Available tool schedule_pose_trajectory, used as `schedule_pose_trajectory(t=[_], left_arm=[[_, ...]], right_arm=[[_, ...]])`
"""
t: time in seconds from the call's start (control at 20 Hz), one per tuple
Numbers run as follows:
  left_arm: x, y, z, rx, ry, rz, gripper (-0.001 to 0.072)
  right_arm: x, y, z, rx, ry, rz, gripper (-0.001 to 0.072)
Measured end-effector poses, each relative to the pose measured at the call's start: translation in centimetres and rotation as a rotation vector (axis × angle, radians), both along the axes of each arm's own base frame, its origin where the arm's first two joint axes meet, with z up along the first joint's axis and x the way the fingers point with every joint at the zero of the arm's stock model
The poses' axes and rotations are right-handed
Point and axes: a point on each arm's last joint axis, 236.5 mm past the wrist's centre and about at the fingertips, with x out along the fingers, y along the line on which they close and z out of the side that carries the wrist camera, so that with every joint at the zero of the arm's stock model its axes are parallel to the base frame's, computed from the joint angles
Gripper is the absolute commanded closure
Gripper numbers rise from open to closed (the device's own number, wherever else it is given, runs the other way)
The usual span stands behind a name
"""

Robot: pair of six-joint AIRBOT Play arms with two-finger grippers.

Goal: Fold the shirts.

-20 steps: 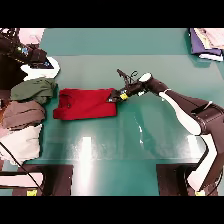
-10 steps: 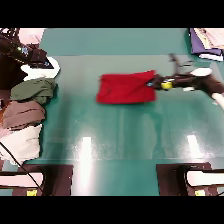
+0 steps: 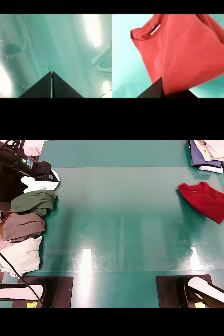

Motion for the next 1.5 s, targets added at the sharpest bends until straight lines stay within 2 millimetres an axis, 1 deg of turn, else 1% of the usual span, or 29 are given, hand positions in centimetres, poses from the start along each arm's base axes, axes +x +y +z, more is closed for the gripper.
schedule_pose_trajectory(t=[0.1,0.2,0.3,0.35,0.4,0.45,0.55,0.6,0.65,0.7,0.75,0.8,0.85,0.9,0.95,1.05,1.15,1.2,1.3,1.35,1.4,1.45,1.5], left_arm=[[-0.1,-0.8,0.1,-0.002,-0.004,-0.017,0.0685],[-0.1,-1.3,0.1,-0.003,-0.008,-0.026,0.0685],[-0.2,-1.5,0.1,-0.002,-0.009,-0.031,0.0685],[-0.2,-1.6,0.1,-0.002,-0.01,-0.034,0.0685],[-0.2,-1.7,0.1,-0.002,-0.01,-0.036,0.0685],[-0.2,-1.8,0.1,-0.002,-0.011,-0.039,0.0685],[-0.2,-1.8,0.1,0.001,-0.015,-0.046,0.0685],[-0.2,-1.8,0.1,0.003,-0.018,-0.05,0.0685],[-0.3,-1.8,0.1,0.005,-0.02,-0.055,0.0685],[-0.3,-1.8,0.1,0.006,-0.022,-0.058,0.0685],[-0.3,-1.8,0.1,0.008,-0.025,-0.063,0.0685],[-0.3,-1.8,0.1,0.009,-0.027,-0.067,0.0685],[-0.2,-1.8,0.1,0.01,-0.031,-0.069,0.0685],[-0.1,-1.8,0.2,0.01,-0.037,-0.069,0.0685],[0.0,-1.8,0.2,0.01,-0.042,-0.069,0.0685],[0.2,-1.9,0.3,0.01,-0.053,-0.068,0.0685],[0.5,-1.9,0.4,0.007,-0.066,-0.062,0.0684],[0.7,-1.9,0.5,0.006,-0.072,-0.058,0.0685],[0.8,-1.9,0.5,0.005,-0.078,-0.056,0.0684],[0.9,-1.9,0.6,0.005,-0.08,-0.055,0.0685],[0.9,-1.9,0.6,0.005,-0.081,-0.054,0.0685],[1.0,-1.9,0.6,0.005,-0.084,-0.053,0.0685],[1.0,-1.9,0.6,0.004,-0.085,-0.053,0.0685]], right_arm=[[-2.7,-2.2,-0.7,0.004,0.05,-0.083,0.0697],[-4.8,-3.1,-1.8,0.014,0.12,-0.125,0.0695],[-6.6,-3.2,-3.0,0.011,0.203,-0.132,0.069],[-7.6,-3.0,-3.7,0.008,0.252,-0.12,0.0581],[-8.7,-2.8,-4.4,0.007,0.313,-0.109,0.0272],[-9.9,-2.6,-5.0,-0.001,0.372,-0.092,0.0069],[-12.6,-2.1,-6.2,0.002,0.5,-0.066,0.0072],[-14.1,-2.1,-6.4,0.008,0.556,-0.073,0.0075],[-15.6,-2.3,-6.5,0.016,0.612,-0.091,0.0105],[-17.0,-2.6,-6.2,0.026,0.659,-0.114,0.0179],[-17.8,-2.9,-5.7,0.034,0.683,-0.138,0.0203],[-18.2,-3.0,-5.1,0.044,0.691,-0.153,0.0203],[-17.9,-2.9,-4.5,0.059,0.68,-0.16,0.0203],[-16.8,-2.4,-3.7,0.078,0.642,-0.148,0.0203],[-15.1,-1.3,-3.1,0.103,0.596,-0.115,0.0204],[-10.9,2.5,-1.7,0.162,0.494,0.017,0.0203],[-7.0,8.0,-0.4,0.216,0.423,0.191,0.0204],[-5.4,11.2,0.1,0.235,0.4,0.289,0.0204],[-3.3,17.5,0.7,0.249,0.378,0.478,0.021],[-2.7,20.6,0.9,0.246,0.374,0.57,0.0292],[-2.3,23.3,1.0,0.235,0.369,0.646,0.0409],[-2.0,25.9,1.2,0.225,0.359,0.716,0.0499],[-2.0,28.5,1.4,0.212,0.352,0.786,0.0573]])
